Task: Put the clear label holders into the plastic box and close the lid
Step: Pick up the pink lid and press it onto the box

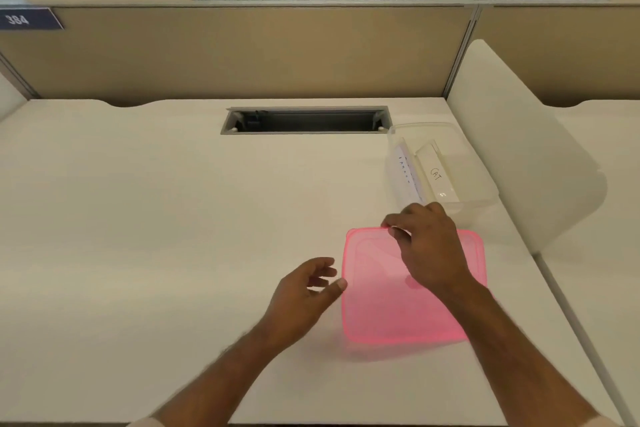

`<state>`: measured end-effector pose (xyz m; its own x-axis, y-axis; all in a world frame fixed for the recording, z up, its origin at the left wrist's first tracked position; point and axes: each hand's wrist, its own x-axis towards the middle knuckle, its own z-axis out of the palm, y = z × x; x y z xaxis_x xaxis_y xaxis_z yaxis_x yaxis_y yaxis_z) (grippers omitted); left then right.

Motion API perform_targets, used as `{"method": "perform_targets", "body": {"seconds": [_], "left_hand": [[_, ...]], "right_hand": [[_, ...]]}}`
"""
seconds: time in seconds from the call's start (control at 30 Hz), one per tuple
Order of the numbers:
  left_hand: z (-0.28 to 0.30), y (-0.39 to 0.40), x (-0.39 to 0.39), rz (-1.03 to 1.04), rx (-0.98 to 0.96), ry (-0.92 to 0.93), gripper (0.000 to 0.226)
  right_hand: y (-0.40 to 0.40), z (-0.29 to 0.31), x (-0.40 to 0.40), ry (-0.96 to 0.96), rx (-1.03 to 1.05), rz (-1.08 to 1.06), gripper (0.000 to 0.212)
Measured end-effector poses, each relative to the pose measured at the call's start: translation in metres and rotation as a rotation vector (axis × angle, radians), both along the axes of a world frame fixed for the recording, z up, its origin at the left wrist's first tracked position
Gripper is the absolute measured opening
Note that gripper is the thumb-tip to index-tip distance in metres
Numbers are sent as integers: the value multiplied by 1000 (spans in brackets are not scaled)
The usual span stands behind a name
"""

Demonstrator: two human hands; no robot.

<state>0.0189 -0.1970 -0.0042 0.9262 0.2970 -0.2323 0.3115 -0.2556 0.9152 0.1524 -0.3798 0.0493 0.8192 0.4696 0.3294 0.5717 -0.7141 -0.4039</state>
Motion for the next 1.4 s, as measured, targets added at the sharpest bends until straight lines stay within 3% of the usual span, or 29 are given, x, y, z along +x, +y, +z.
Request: {"method": "perform_targets", "body": {"seconds": [0.1,0.27,0.5,0.7,0.8,0.97,1.1,1.27,1.4], "left_hand": [[7,5,-12,-59,-42,-15,44],[21,24,-26,74,-126,-125,14],[37,80,-54,346,-239,-199,13],[46,124,-75,442,-414,-234,12],[49,136,-84,454,-491,-195,13],[56,142,-91,402,-553,-87,13],[66,141,-90,361,-596,-25,17],[76,130,-83,344,-645,-60,23],[83,108,-64,326,-716,-192,58]], "right_hand": [[22,17,-16,-17,35,-2,18],[56,39,-41,9,93,22,19],[58,51,-64,172,219,16,43],[37,38,-86,146,350,-111,43],[31,33,-100,99,291,10,48],[37,27,-117,-46,-21,211,54],[50,25,-122,-196,-81,280,41],[47,30,-106,-367,-5,292,34],[35,32,-87,-340,129,258,31]]}}
